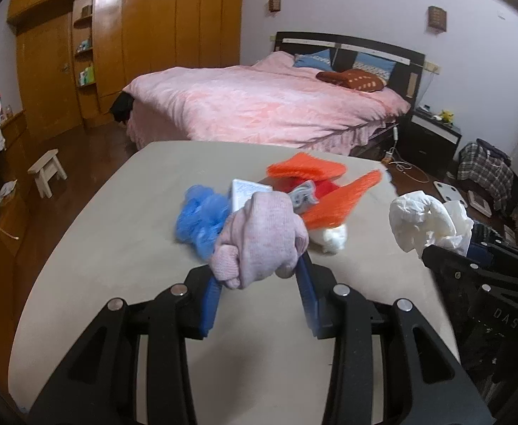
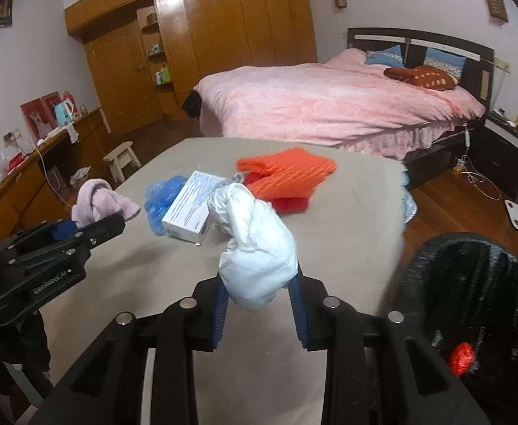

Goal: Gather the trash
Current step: 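Grasp the white tissue with the right gripper while the left gripper holds the pink sock, then drop the pink sock and white tissue into the bin with both grippers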

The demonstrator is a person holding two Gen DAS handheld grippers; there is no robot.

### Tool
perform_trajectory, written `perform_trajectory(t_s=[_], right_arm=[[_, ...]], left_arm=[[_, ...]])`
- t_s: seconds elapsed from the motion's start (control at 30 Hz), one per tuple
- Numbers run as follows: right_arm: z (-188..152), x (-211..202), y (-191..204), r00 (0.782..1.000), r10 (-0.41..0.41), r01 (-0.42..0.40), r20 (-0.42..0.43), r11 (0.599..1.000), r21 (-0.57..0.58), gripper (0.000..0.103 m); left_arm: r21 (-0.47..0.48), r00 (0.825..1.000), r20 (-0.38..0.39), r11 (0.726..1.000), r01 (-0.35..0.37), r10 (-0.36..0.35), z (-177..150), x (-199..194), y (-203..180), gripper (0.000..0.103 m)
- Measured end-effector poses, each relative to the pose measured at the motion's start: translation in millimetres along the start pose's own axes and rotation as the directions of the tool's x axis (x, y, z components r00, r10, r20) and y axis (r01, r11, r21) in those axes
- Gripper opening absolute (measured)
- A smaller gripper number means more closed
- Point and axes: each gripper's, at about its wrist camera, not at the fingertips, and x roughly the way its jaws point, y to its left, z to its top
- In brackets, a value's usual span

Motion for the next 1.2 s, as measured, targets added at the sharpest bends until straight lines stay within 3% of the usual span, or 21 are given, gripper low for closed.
perform_trajectory(t_s=[0.6,1.2], right_arm=[[-9.4,-80.6,-75.9,0.984,-0.157,0.148,0.078,0.982,0.115,0.031],[-37.5,-143.4,-158.4,0.937,-0.339,0.310,0.086,0.919,0.244,0.031]], left_arm=[[0.109,0.985,0.039,0.981,0.160,-0.165,14.6,-19.9,-89.6,0.038],[0.228,0.932,0.016,0.908,0.350,-0.363,22.9,-17.0,-207.0,0.038]])
